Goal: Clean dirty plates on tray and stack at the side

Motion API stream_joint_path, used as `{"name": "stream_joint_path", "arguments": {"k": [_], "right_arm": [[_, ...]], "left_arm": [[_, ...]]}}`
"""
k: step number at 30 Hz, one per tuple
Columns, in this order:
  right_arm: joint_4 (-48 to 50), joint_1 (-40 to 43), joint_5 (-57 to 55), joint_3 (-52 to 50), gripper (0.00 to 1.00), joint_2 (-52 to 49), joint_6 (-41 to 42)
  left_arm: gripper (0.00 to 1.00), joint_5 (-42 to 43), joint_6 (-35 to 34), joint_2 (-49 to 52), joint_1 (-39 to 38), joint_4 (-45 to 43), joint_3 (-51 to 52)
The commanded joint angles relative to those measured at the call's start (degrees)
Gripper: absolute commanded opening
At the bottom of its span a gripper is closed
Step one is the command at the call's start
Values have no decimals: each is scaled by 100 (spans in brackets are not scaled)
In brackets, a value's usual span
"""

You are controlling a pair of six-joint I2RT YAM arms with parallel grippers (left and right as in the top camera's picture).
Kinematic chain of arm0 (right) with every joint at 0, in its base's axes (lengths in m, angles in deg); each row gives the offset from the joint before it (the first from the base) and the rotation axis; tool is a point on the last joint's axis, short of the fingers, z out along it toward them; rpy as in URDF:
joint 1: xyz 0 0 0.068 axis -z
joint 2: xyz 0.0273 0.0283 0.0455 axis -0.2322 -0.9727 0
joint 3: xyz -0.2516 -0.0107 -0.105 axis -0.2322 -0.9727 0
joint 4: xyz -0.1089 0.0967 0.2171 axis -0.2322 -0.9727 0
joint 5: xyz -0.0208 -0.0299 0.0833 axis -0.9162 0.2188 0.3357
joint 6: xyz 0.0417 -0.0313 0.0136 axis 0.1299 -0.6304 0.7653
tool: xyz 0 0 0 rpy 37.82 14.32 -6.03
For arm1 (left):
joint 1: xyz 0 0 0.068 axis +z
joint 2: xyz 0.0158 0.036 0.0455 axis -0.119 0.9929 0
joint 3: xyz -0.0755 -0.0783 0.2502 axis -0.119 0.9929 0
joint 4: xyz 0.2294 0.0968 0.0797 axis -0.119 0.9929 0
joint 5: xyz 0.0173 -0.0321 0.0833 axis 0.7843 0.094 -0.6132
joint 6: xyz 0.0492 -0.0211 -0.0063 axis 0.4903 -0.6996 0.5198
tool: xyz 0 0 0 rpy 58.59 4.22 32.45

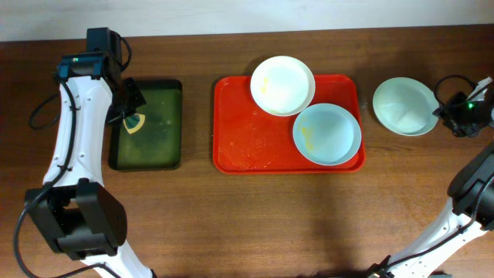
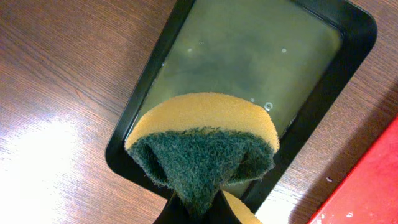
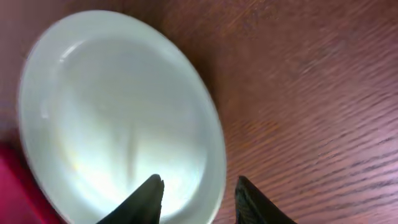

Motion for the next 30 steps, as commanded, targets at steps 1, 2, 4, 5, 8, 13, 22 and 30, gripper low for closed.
{"name": "stream_joint_path", "arguments": {"k": [1, 2, 4, 5, 8, 13, 22, 30], "right_arm": [[-138, -142, 1080, 850, 48, 302, 479], [-155, -577, 1357, 1235, 64, 424, 483], [-94, -1661, 1102, 1263, 69, 332, 4], [-76, -2181, 763, 1259, 69, 247, -319], [315, -3766, -1071, 1231, 69, -273, -365], [1099, -4511, -2170, 1231, 70, -1082, -365], [358, -4557, -496, 1255, 4, -1132, -365], [-1060, -5165, -415, 1255, 7, -1132, -599]], "left_arm": [[0, 39, 94, -59, 7, -50, -17], [0, 42, 94, -59, 7, -61, -17], [0, 208, 92, -59, 7, -76, -17], [0, 208, 94, -59, 7, -74, -17], [0, 208, 94, -59, 7, -74, -17], [0, 315, 94, -59, -4, -52, -17], [0, 315, 94, -59, -4, -98, -17], [0, 313, 94, -59, -4, -101, -17]]}}
